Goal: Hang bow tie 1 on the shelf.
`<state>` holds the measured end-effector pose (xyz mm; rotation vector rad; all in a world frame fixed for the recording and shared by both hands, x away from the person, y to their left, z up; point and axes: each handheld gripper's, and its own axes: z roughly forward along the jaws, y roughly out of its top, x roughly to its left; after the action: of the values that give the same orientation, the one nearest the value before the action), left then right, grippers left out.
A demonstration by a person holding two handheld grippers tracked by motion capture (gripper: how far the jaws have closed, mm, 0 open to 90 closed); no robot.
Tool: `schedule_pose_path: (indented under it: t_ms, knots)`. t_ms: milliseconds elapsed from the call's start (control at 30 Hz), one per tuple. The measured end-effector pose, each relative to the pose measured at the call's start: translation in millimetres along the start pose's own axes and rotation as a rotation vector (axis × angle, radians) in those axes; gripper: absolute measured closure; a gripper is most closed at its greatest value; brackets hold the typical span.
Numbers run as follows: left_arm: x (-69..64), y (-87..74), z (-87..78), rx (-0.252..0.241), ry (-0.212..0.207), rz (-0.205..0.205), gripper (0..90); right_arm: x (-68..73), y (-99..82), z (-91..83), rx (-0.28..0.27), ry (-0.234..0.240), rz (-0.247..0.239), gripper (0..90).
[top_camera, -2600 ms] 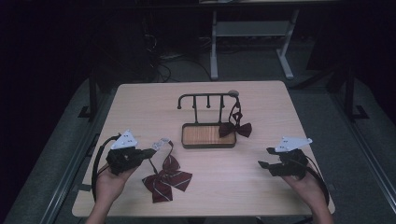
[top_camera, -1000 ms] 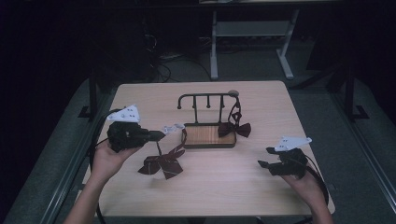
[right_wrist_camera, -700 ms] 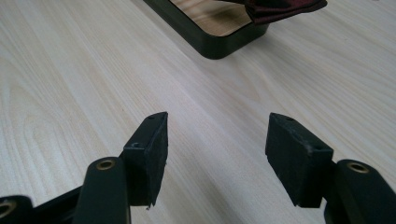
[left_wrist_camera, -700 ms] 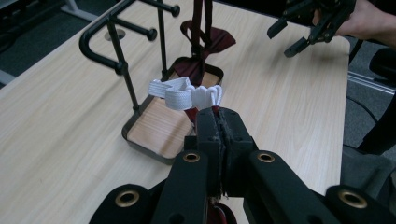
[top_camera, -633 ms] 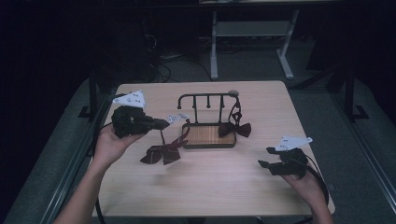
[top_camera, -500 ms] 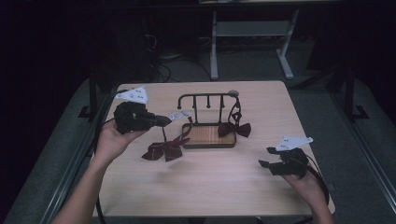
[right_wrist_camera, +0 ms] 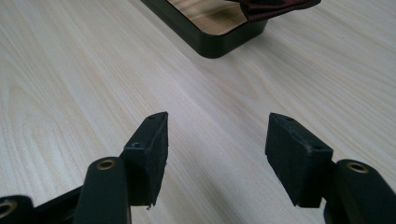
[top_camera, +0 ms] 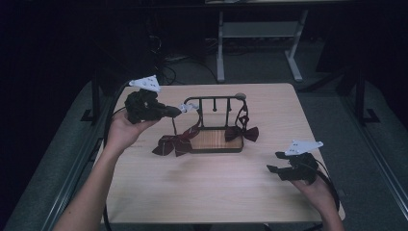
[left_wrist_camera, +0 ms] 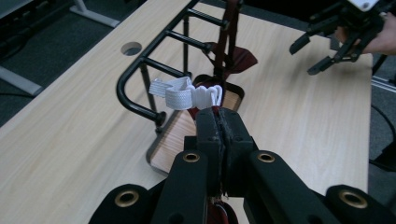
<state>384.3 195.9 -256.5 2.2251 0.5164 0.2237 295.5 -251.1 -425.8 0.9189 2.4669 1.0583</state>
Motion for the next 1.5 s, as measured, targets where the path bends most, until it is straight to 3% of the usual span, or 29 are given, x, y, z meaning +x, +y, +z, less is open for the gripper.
schedule_pose_path:
  t_ms: [300,633,1500]
  knots:
    - [18.1,4.3,10.6,0.035,0.035,-0.023,87.8,-0.4,-0.9,0.1,0.003,0.003,0.004,39.0]
    - [29.1,1.7,16.8,0.053,0.054,-0.046,87.8,-2.0,-2.1,-0.7,0.002,0.005,0.011,39.1]
    - [46.0,-1.3,21.6,0.081,0.064,-0.097,87.7,-3.3,-2.4,0.7,0.005,0.011,0.009,39.5]
